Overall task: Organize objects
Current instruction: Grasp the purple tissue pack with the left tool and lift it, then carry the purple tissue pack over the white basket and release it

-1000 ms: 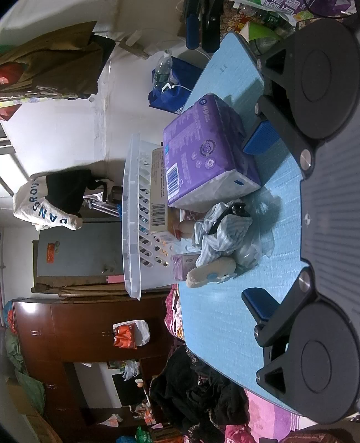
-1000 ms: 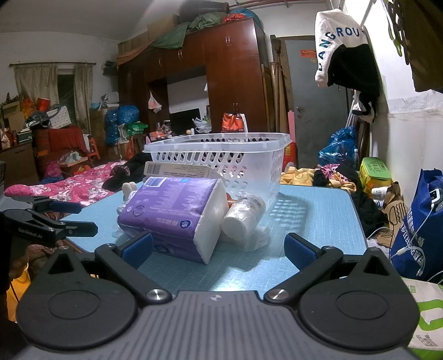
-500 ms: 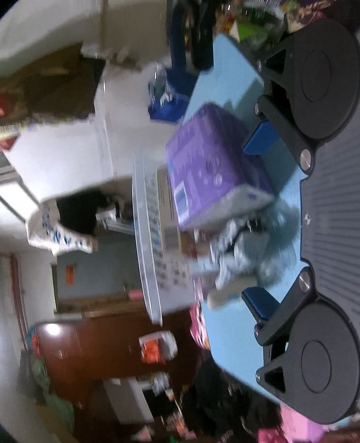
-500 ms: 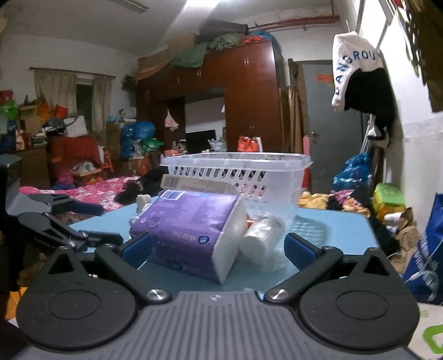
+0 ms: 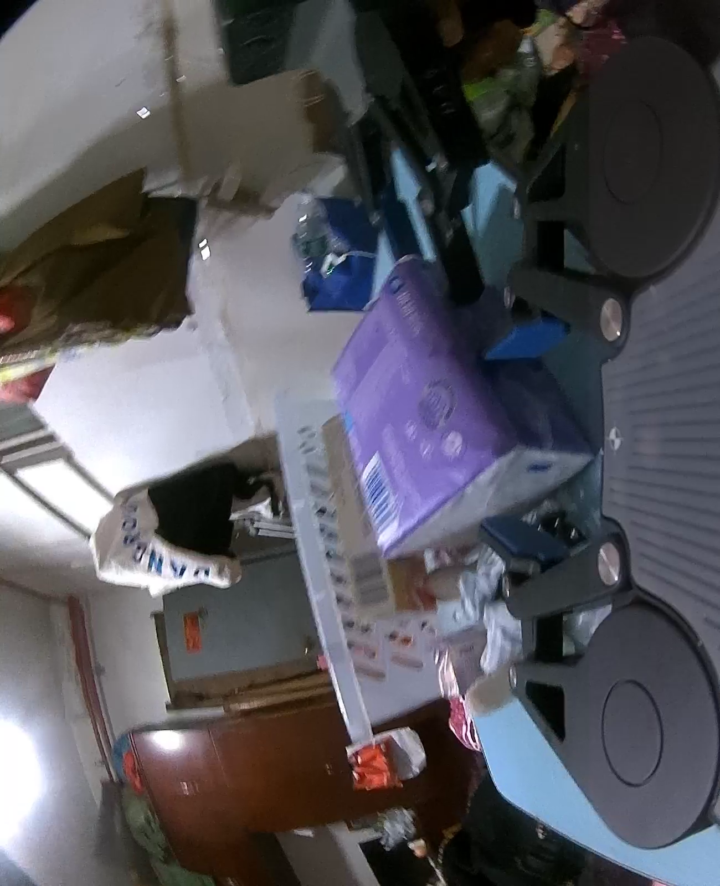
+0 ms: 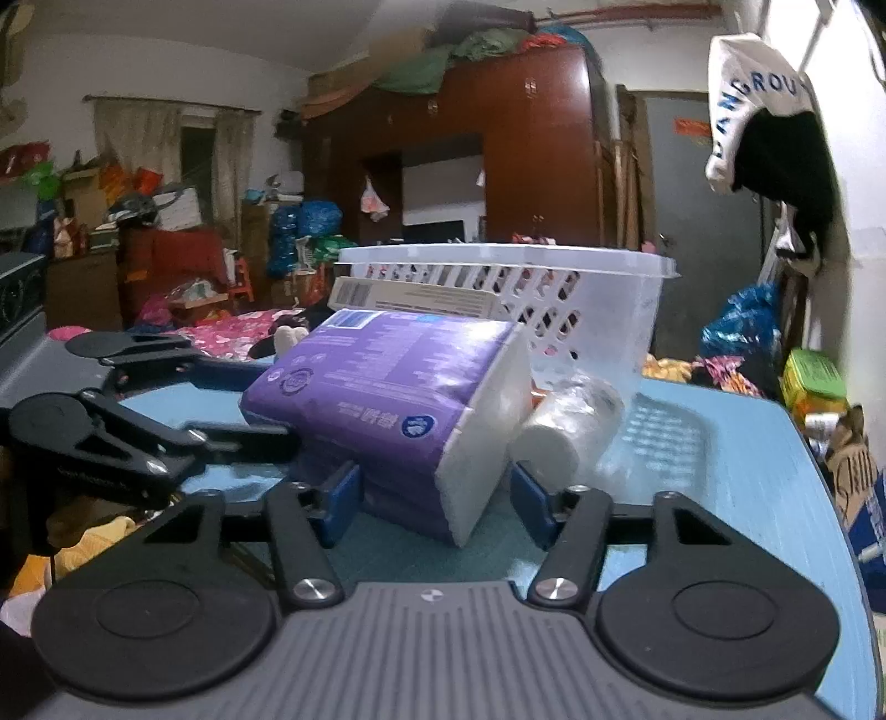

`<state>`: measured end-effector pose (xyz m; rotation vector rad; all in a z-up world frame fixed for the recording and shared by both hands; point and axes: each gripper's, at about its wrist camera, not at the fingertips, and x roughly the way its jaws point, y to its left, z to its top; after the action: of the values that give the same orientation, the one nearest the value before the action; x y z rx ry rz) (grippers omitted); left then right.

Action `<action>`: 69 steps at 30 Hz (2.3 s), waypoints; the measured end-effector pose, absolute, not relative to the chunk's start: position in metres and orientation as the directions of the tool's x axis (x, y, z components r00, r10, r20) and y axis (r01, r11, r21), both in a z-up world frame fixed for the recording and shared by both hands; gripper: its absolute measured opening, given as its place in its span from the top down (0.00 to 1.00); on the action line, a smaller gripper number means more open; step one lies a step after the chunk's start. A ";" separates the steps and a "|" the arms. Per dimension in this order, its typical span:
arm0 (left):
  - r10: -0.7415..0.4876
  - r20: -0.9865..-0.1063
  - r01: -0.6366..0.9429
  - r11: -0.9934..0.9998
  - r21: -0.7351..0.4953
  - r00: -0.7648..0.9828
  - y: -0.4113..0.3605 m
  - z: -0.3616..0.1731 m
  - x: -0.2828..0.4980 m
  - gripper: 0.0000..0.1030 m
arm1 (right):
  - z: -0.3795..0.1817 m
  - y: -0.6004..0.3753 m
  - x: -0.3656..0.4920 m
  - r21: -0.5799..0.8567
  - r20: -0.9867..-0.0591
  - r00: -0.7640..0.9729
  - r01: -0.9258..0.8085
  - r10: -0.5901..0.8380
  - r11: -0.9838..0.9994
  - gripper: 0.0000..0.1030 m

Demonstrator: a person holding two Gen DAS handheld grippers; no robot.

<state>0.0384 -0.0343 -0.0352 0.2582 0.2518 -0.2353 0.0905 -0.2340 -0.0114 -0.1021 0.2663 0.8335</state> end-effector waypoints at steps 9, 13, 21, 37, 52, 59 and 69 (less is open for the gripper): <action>-0.181 -0.252 0.244 0.938 0.246 0.951 -0.039 -0.044 0.035 0.47 | -0.012 -0.229 0.083 -0.055 -0.245 0.649 -0.751 0.720 0.659 0.48; -0.196 -0.227 0.247 0.942 0.225 0.954 -0.035 -0.039 0.026 0.48 | -0.009 -0.228 0.072 -0.109 -0.226 0.682 -0.728 0.696 0.677 0.50; -0.197 -0.153 0.230 0.944 0.238 0.968 -0.041 -0.019 0.006 0.48 | 0.013 -0.234 0.056 -0.123 -0.170 0.690 -0.724 0.704 0.679 0.51; -0.197 -0.029 0.198 0.952 0.234 0.980 -0.029 0.058 0.040 0.48 | 0.100 -0.213 0.094 -0.180 -0.104 0.709 -0.704 0.698 0.687 0.51; -0.167 -0.213 0.206 0.963 0.177 0.963 -0.001 0.084 0.155 0.48 | 0.104 -0.179 0.183 -0.075 -0.249 0.711 -0.691 0.657 0.719 0.51; -0.152 -0.282 0.201 0.968 0.151 0.947 0.012 0.072 0.184 0.48 | 0.091 -0.166 0.195 -0.071 -0.324 0.711 -0.677 0.625 0.733 0.51; -0.134 -0.313 0.193 0.967 0.168 0.940 0.014 0.068 0.190 0.49 | 0.088 -0.170 0.204 -0.049 -0.376 0.693 -0.678 0.615 0.734 0.51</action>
<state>0.1897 0.0138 0.0676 0.1987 0.3049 -0.1681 0.2041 -0.1700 0.0881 -0.1903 0.3493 0.7267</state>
